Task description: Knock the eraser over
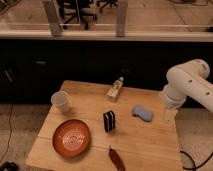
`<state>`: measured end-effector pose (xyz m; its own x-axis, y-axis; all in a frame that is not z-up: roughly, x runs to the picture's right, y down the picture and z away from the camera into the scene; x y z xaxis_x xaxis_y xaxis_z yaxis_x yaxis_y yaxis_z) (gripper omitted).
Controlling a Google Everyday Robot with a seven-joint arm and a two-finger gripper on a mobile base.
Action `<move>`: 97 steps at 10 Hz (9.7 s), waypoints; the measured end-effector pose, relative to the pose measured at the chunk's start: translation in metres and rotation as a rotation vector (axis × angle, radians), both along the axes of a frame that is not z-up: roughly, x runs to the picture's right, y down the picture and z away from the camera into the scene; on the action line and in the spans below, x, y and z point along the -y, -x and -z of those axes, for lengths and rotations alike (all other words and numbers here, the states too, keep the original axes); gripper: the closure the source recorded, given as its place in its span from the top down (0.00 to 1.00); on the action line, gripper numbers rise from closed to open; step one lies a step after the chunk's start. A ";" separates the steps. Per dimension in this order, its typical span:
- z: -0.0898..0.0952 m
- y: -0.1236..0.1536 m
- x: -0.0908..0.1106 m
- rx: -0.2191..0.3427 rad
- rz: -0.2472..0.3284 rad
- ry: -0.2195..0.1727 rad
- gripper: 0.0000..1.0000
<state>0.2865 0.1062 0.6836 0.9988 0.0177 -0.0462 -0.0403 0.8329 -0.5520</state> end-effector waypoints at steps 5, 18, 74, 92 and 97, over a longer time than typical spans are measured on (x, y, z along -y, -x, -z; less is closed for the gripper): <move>0.000 0.000 0.000 0.000 0.000 0.000 0.80; 0.000 0.000 0.000 0.001 0.000 0.000 0.80; 0.000 0.000 0.000 0.000 0.000 0.000 0.80; -0.003 0.054 -0.007 0.022 0.023 0.017 0.80; -0.008 0.071 -0.007 0.044 0.015 0.015 0.80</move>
<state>0.2159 0.1134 0.6919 1.0000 0.0020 -0.0029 -0.0033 0.8251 -0.5650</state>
